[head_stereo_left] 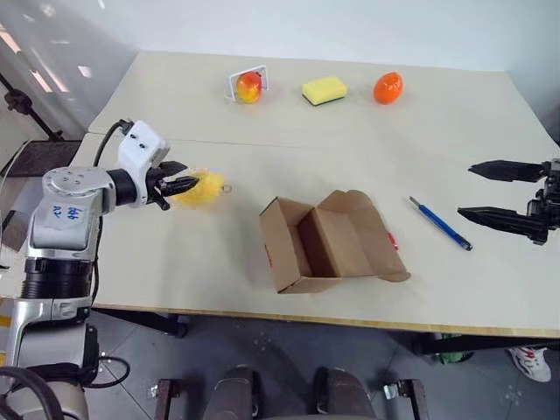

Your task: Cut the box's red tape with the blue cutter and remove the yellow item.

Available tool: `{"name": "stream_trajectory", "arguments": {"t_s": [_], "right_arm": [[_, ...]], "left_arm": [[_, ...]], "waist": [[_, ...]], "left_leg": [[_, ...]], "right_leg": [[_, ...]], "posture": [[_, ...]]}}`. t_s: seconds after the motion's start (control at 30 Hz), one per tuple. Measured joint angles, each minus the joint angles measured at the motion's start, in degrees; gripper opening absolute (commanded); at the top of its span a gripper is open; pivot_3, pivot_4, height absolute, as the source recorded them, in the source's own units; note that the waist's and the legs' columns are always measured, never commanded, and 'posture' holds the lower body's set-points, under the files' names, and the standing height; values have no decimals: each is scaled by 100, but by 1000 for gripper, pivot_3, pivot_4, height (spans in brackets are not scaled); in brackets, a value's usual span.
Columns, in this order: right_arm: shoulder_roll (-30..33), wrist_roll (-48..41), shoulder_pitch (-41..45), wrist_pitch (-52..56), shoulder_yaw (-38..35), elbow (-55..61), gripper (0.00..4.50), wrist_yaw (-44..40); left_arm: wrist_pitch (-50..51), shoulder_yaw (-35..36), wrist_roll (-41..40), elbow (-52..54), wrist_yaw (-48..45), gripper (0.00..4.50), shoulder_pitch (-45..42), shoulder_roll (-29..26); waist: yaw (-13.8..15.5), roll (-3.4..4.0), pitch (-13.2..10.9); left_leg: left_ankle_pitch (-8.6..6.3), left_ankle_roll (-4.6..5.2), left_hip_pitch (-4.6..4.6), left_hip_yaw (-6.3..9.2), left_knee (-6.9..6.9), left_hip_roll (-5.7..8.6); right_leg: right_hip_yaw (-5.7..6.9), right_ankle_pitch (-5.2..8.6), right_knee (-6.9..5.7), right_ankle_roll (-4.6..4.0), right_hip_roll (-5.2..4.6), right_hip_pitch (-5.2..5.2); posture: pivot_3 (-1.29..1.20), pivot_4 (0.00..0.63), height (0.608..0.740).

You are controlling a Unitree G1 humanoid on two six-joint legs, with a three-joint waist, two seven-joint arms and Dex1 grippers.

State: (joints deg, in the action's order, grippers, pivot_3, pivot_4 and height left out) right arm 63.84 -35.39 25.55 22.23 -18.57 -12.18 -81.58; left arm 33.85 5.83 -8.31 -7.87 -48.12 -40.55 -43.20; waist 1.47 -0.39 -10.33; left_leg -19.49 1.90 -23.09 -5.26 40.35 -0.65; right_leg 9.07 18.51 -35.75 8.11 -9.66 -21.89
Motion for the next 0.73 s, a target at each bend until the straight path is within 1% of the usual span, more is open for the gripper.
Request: {"name": "stream_trajectory", "arguments": {"t_s": [0.03, 0.07, 0.13, 0.23, 0.3, 0.37, 0.43, 0.5, 0.63, 0.73], "right_arm": [[-5, 47, 45, -26, 64, -125, 4500, -56], [-5, 81, 65, -45, 87, -191, 4500, -78], [-6, 167, 185, -99, 199, -405, 4500, -167], [-2, 392, 401, -242, 399, -784, 4500, -326], [4, 562, 573, -395, 514, -1202, 4500, -410], [-18, 700, 772, -483, 578, -1763, 4500, -442], [-25, 804, 906, -567, 631, -2168, 4500, -485], [1, 1017, 854, -965, 760, -2442, 4500, -627], [55, 1385, 497, -1648, 1188, -2981, 4500, -721], [47, 1522, 456, -1998, 1190, -3308, 4500, -736]], "left_arm": [[4, 74, -46, 104, 44, 3227, 65, -10], [7, 106, -57, 134, 69, 3447, 80, -15], [0, 193, -106, 326, 96, 4061, 224, -55], [-157, 558, -408, 889, 1, 4061, 735, -98], [-555, 898, -628, 1419, -236, 4061, 1439, -147], [-604, 1133, -1058, 1687, -625, 4061, 2156, -178], [-447, 1236, -1436, 1715, -864, 4061, 2552, -171], [-607, 1410, -1674, 1784, -1180, 4061, 3012, -178], [-1242, 1656, -1770, 1588, -1701, 4061, 3818, -196], [-1660, 1736, -1766, 1416, -1939, 4061, 4155, -239]], "waist": [[2, 0, 0], [5, 0, 0], [-10, 0, 0], [-29, 1, 0], [-71, 2, 1], [-119, 3, 1], [-132, 3, 0], [-136, 4, 1], [-142, 8, -2], [-168, 17, -1]], "left_leg": [[0, 0, 0, 1, 0, 0], [0, 0, 0, 0, 0, 1], [0, 0, 2, 0, 0, 2], [0, -1, 4, 2, -4, -8], [-1, -2, 18, 4, -23, -13], [-1, -2, 24, 1, -27, -13], [1, -3, 24, -1, -22, -15], [0, -3, 38, -2, -24, -20], [-1, -3, 61, -4, -33, -21], [-1, -4, 72, -10, -36, -24]], "right_leg": [[0, 0, 1, 0, 0, 1], [1, 0, 1, 0, 0, 2], [-1, 0, 1, 0, 0, 1], [-4, 0, 2, 0, 0, -2], [-13, 0, 6, 0, -4, -3], [-13, 0, 6, -1, -4, -2], [-9, 1, 5, -1, -4, 2], [-11, 1, 8, -2, -4, 20], [-18, 1, 15, -2, -7, 35], [-25, 2, 14, -3, -7, 38]], "posture": [[0, 150, 740], [0, 150, 740], [0, 150, 740], [0, 150, 740], [0, 150, 740], [0, 150, 740], [0, 150, 740], [0, 150, 740], [0, 150, 740], [0, 150, 740]]}}
